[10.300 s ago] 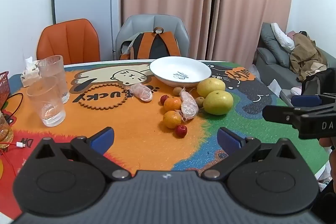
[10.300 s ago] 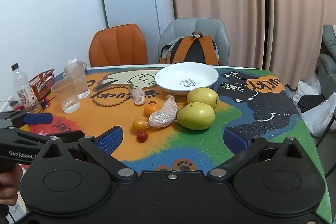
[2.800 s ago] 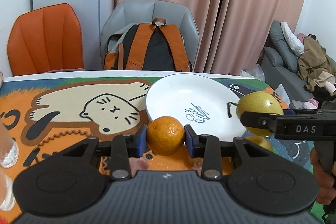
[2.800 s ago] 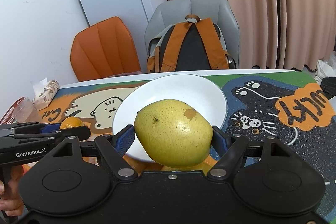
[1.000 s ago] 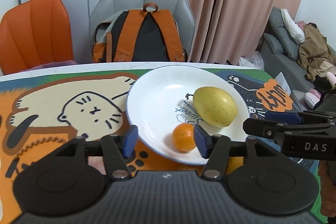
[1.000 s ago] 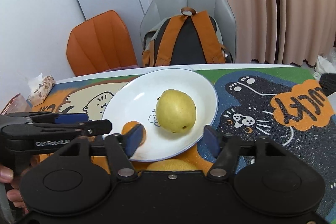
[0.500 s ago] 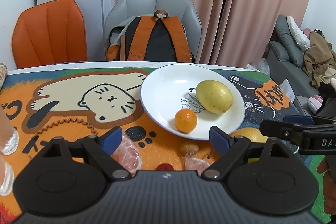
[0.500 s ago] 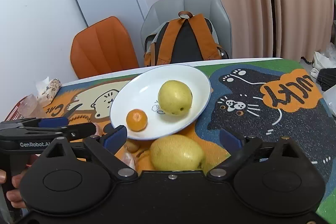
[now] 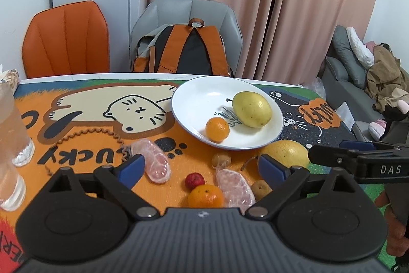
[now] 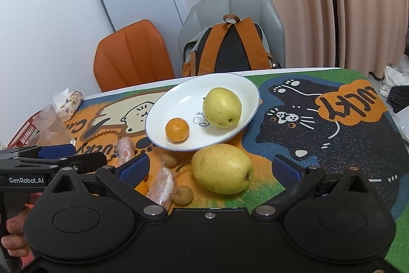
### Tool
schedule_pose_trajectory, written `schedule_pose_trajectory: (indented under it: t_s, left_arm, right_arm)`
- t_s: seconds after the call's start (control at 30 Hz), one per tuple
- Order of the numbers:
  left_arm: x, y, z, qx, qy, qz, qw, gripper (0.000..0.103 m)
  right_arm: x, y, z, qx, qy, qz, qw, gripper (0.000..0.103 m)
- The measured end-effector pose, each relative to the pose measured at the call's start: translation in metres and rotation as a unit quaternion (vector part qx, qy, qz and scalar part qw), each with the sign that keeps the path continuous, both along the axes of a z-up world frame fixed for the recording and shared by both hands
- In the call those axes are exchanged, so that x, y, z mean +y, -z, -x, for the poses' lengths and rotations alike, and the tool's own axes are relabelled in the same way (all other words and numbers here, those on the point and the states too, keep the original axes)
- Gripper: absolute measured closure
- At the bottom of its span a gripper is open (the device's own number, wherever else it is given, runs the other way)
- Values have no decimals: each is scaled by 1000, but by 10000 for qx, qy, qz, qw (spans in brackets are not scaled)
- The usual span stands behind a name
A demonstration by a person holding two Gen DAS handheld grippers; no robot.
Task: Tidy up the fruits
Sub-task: 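Withdraw both open tools from the bowl toward the remaining fruit, then grasp a second tangerine with the left tool while the right tool grasps a brown kiwi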
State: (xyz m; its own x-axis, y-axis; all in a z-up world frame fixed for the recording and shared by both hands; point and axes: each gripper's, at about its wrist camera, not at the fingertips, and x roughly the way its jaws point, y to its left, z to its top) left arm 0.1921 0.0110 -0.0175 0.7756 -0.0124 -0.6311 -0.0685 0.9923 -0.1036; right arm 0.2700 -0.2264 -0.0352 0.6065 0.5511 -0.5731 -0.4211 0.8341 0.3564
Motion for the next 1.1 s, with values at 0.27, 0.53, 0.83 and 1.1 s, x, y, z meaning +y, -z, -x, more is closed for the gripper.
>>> schedule_pose_trajectory:
  t_s: [0.27,0.53,0.83,1.1]
  left_arm:
    - [0,16,12,51,-79,64,9999,10]
    - [2,31,17,171,-118,45,9998,15]
    - [-1,41,7,180,-62,82,9998,27]
    - [-1,57,-6,307,-30,138,9994,34]
  right_arm:
    - [0,6,9,-39,-120,89,9999,6]
    - [5,13,20,82,-320,-11,9995,25]
    - [7,25,24,292,-379,-24,9989,43]
    - [13,39,21,478,-470,0,9978,49]
